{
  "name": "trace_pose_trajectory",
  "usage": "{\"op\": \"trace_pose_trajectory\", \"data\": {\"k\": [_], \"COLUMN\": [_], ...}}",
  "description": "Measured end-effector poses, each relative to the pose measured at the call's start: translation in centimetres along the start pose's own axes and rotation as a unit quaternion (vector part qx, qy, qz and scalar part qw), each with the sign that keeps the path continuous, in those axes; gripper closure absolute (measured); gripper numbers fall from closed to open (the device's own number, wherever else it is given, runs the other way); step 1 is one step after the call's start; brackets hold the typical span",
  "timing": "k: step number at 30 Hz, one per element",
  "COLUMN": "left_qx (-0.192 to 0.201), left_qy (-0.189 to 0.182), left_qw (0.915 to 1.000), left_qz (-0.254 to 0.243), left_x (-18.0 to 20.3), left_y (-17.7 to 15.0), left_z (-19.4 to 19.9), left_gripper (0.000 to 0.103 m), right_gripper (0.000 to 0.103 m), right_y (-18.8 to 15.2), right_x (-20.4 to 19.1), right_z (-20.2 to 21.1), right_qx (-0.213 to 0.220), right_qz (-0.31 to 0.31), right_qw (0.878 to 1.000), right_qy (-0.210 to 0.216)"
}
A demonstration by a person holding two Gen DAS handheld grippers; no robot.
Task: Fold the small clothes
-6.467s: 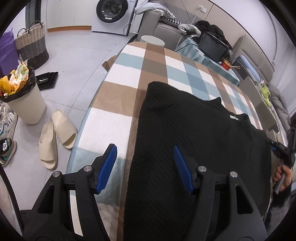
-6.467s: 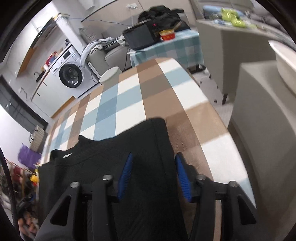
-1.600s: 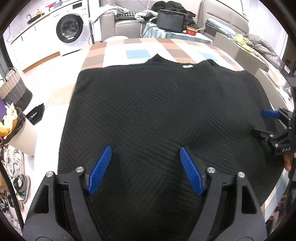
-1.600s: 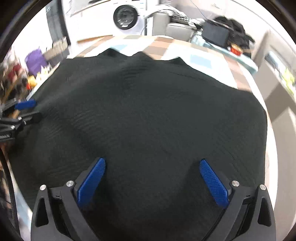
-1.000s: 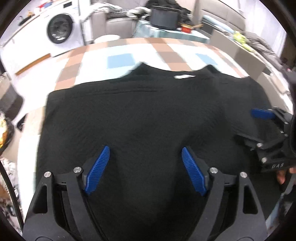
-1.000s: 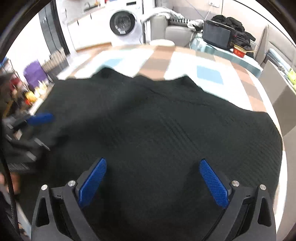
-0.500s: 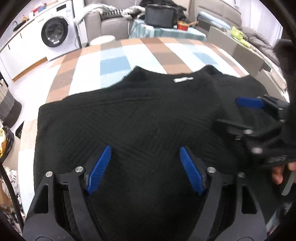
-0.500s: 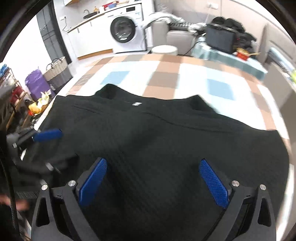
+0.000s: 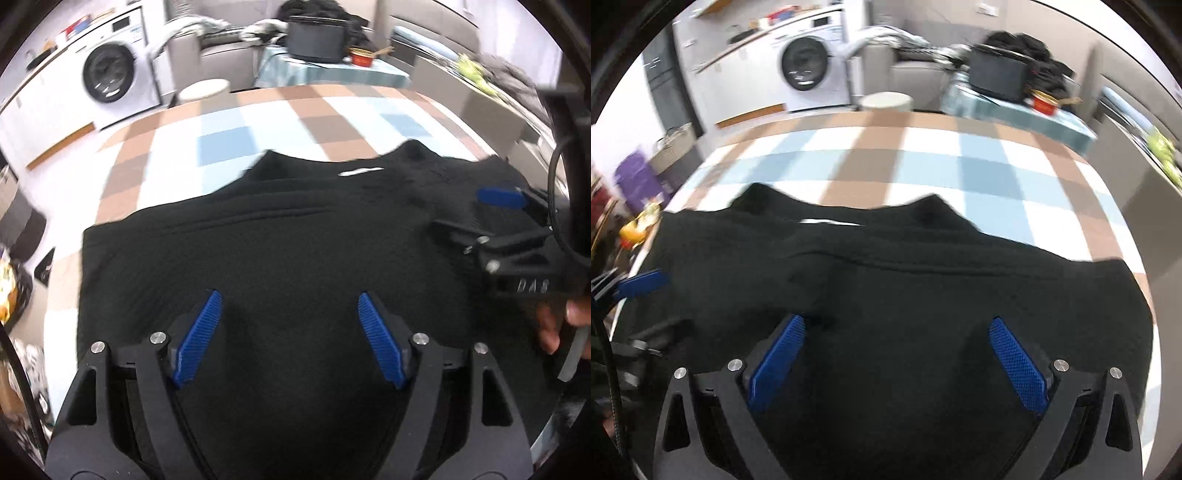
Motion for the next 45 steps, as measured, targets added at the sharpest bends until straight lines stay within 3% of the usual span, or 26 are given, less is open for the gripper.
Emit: {"op": "trace_pose_trajectory", "data": {"k": [4, 6, 11, 13, 15, 17, 21, 23, 27, 30, 33, 35, 37, 40, 44, 45], "left_qx": [-0.006, -0.007, -0.008, -0.005, 0.0, 0.011, 0.008, -0.004, -0.007, -0.004, 0.003, 0.005, 0.015, 0.018, -0.013, 0.0], "left_qy": [0.002, 0.022, 0.035, 0.04, 0.048, 0.022, -0.014, 0.002, -0.015, -0.001, 0.003, 0.025, 0.005, -0.017, 0.001, -0.003], "left_qw": [0.9998, 0.9994, 0.998, 0.9977, 0.9975, 0.9987, 0.9999, 0.9998, 0.9996, 0.9996, 0.9995, 0.9991, 0.9991, 0.9994, 0.9999, 1.0], "left_qz": [0.017, 0.025, 0.052, 0.055, 0.052, 0.045, -0.001, -0.02, 0.021, 0.027, 0.033, 0.035, 0.04, 0.023, 0.003, 0.004], "left_x": [-0.6, -1.8, -5.0, -5.2, -4.8, -3.4, -0.1, 0.6, -1.0, -2.3, -3.1, -3.1, -2.5, -0.7, 0.1, 0.0], "left_y": [0.1, -0.2, -1.5, -1.8, -2.1, -2.5, -3.3, -3.8, -4.9, -6.1, -7.4, -8.0, -8.4, -8.9, -10.5, -10.7], "left_z": [-1.0, -1.1, 0.3, 1.0, 1.9, 3.2, 3.7, 2.7, 2.4, 3.3, 4.5, 5.6, 6.8, 7.3, 5.5, 5.7], "left_gripper": [0.024, 0.024, 0.025, 0.026, 0.026, 0.026, 0.026, 0.026, 0.022, 0.019, 0.019, 0.02, 0.02, 0.02, 0.02, 0.02], "right_gripper": [0.001, 0.001, 0.0, 0.0, 0.0, 0.0, 0.0, 0.0, 0.001, 0.001, 0.001, 0.0, 0.0, 0.0, 0.001, 0.001], "right_y": [0.1, 0.1, 0.1, -0.1, -0.4, -0.8, -1.8, -2.2, -3.4, -4.5, -5.7, -6.7, -7.3, -8.3, -10.0, -10.6], "right_x": [-1.5, -1.1, 3.6, 4.5, 4.3, 3.5, 0.3, -1.2, -2.5, -1.1, 1.7, 3.4, 3.7, 2.3, -1.3, -1.7], "right_z": [-1.3, -2.0, -2.0, -1.7, -0.9, 0.4, 1.9, 1.6, 0.8, 1.4, 2.2, 3.4, 4.4, 6.3, 6.6, 6.5], "right_qx": [-0.012, -0.012, -0.012, -0.015, -0.013, -0.008, -0.007, -0.012, -0.023, -0.022, -0.029, -0.033, -0.03, -0.02, -0.026, -0.032], "right_qz": [0.019, 0.024, -0.01, -0.031, -0.025, -0.012, 0.007, 0.021, 0.052, 0.067, 0.044, 0.014, 0.014, 0.028, 0.065, 0.074], "right_qw": [1.0, 1.0, 0.998, 0.999, 0.999, 0.999, 1.0, 0.999, 0.998, 0.997, 0.999, 0.999, 0.999, 0.999, 0.997, 0.996], "right_qy": [0.009, -0.004, -0.056, -0.032, -0.043, -0.039, 0.021, 0.035, 0.016, -0.01, -0.013, -0.013, -0.026, -0.006, 0.034, 0.031]}}
Point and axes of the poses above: each gripper's, at about its wrist camera, not at the fingertips, and z roughly against the way its jaws point, x to its right, y to its top, the point moved 5 cm from there along -z, roughly the way its jaws point, and after that the axes turned 3 degrees about -y, right-handed, at the moved point
